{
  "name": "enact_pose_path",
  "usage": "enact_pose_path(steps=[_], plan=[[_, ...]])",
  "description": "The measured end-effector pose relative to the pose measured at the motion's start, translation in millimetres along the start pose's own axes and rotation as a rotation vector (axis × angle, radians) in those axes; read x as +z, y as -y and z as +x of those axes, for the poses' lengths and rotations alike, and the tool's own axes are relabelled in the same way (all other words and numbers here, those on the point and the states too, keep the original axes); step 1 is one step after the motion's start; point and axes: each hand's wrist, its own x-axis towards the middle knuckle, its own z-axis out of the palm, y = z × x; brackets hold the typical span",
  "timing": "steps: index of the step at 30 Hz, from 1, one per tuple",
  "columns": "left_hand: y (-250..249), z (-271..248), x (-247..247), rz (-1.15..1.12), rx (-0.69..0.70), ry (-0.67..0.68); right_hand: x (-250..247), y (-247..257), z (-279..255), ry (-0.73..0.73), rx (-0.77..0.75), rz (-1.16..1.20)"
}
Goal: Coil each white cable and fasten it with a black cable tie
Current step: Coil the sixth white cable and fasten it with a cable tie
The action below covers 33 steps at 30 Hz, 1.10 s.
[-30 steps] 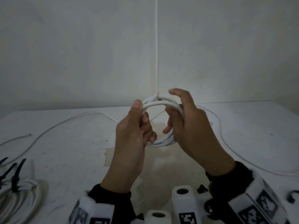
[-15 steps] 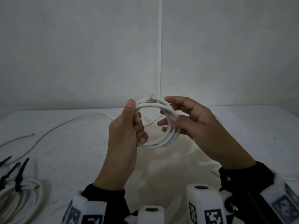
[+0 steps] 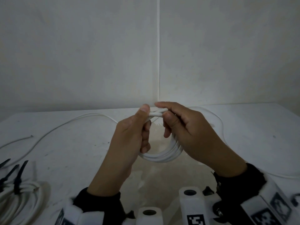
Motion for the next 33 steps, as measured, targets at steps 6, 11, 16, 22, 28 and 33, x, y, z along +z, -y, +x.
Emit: enact_pose_path(steps=[6, 11, 16, 22, 28, 33], plan=[[-2.9, 1.1, -4.3, 0.005, -0.042, -0.01, 9.4, -0.5, 3.8, -0.086, -0.14, -0.14], [-3.4, 2.8, -3.1, -0.016, -0.048, 0.034, 5.9, -4.1, 4.2, -0.131, -0.159, -0.085], [-1.4, 1.3, -4.8, -0.014, -0.01, 0.047, 7.8, -5.9, 4.5, -0.134, -0.151, -0.061], [6.2, 1.4, -5.0, 0.019, 0.009, 0.048, 5.4, -9.0, 1.7, -0.108, -0.055, -0.061], [6.1, -0.7, -4.4, 0.042, 0.036, 0.028, -1.8, 3.5, -6.0, -0.033, 0.129, 0.019], [6.6, -3.3, 4.9, 0.066, 0.036, 0.044, -27.0, 12.5, -28.8, -0.034, 0.347, 0.012]])
